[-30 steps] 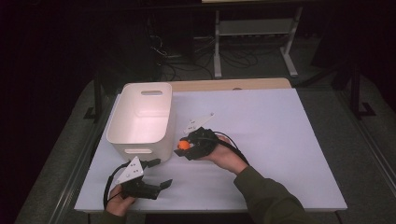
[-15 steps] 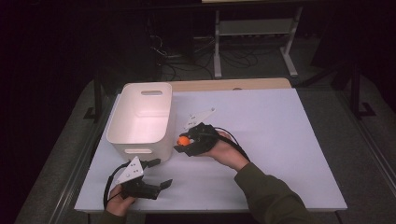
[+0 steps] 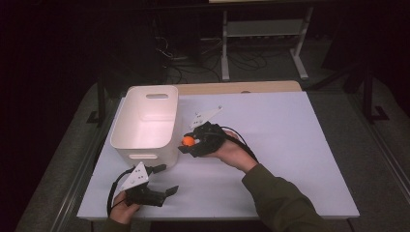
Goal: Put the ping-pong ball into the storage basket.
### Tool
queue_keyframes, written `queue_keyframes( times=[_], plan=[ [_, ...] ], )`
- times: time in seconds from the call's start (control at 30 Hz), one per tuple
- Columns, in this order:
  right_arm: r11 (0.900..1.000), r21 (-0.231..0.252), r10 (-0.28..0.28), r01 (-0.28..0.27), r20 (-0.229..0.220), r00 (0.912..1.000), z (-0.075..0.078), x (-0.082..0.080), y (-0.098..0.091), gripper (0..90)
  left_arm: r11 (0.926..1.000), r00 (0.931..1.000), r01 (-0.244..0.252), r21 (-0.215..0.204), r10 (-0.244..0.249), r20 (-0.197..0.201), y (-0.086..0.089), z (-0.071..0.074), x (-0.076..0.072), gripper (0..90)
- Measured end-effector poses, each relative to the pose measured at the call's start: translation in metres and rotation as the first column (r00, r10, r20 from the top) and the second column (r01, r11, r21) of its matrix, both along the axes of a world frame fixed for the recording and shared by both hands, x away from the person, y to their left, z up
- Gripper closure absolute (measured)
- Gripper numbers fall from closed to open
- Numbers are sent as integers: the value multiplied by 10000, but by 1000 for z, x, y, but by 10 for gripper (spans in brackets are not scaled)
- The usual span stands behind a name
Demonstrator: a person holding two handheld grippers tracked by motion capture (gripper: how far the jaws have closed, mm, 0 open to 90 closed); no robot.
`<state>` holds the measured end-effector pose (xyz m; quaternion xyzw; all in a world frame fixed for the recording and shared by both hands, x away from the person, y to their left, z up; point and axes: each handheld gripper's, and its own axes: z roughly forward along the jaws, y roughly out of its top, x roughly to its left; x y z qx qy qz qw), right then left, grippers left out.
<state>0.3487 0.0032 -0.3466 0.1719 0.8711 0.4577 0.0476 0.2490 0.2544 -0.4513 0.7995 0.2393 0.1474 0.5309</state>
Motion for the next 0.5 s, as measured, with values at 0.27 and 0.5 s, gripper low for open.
queue_keyframes(
  times=[0.27, 0.5],
  plan=[
    [10000, 66, 26, -26, 42, 10000, 9, 3, 1, 499, 10000, 10000, 12, 30, -12, -3, 0, 0, 0, 141],
    [9999, 141, 77, -79, 135, 9999, 18, 6, 3, 499, 10000, 10000, 13, 43, -13, 40, 0, 0, 0, 141]
  ],
)
